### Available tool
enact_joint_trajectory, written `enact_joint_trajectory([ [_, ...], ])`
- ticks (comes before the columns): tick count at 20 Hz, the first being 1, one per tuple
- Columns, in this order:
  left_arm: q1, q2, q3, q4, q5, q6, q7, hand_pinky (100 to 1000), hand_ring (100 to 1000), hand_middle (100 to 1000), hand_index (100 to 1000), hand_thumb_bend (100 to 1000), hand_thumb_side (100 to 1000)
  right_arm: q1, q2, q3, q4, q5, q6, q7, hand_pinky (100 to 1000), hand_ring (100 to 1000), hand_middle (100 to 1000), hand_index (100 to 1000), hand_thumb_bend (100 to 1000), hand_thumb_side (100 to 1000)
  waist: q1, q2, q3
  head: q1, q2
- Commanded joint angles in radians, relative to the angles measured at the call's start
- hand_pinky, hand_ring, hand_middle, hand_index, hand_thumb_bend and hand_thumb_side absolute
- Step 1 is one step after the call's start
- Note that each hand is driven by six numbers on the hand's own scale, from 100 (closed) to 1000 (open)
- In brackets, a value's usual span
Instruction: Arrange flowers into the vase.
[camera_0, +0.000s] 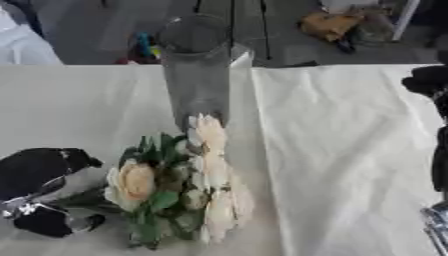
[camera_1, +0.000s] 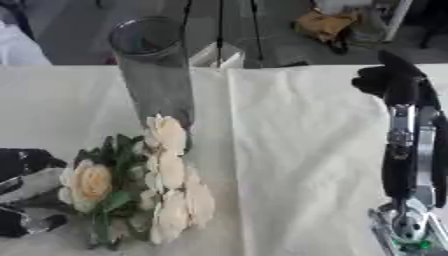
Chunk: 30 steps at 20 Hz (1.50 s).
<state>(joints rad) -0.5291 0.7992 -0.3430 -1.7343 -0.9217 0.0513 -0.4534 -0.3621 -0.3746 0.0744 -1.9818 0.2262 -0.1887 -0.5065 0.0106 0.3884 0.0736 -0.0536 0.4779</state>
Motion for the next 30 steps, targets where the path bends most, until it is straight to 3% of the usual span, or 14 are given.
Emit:
enact_joint_trajectory([
  [1, -0.007, 0.016, -0.003, -0.002, -0.026, -0.005, 0.022, 621, 729, 743, 883, 486, 652, -0.012, -0.008, -0.004, -0.018, -0.006, -0.001, 0.002, 705, 647, 627, 834, 100, 1000, 0.000, -0.006, -0.002, 0.000, -0.014],
  [18, -0.011, -0.006, -0.023, 0.046, -0.077, -0.017, 0.059, 598, 711, 722, 863, 453, 611, -0.013, -0.001, -0.005, -0.018, -0.010, -0.001, 0.005, 707, 648, 626, 834, 100, 1000, -0.002, 0.001, -0.009, 0.002, -0.021],
  [30, -0.018, -0.019, -0.025, 0.059, -0.098, 0.004, 0.119, 509, 608, 612, 771, 311, 610, -0.012, 0.002, -0.003, -0.018, -0.012, 0.000, 0.010, 708, 648, 625, 835, 100, 1000, -0.003, 0.003, -0.010, 0.004, -0.026],
])
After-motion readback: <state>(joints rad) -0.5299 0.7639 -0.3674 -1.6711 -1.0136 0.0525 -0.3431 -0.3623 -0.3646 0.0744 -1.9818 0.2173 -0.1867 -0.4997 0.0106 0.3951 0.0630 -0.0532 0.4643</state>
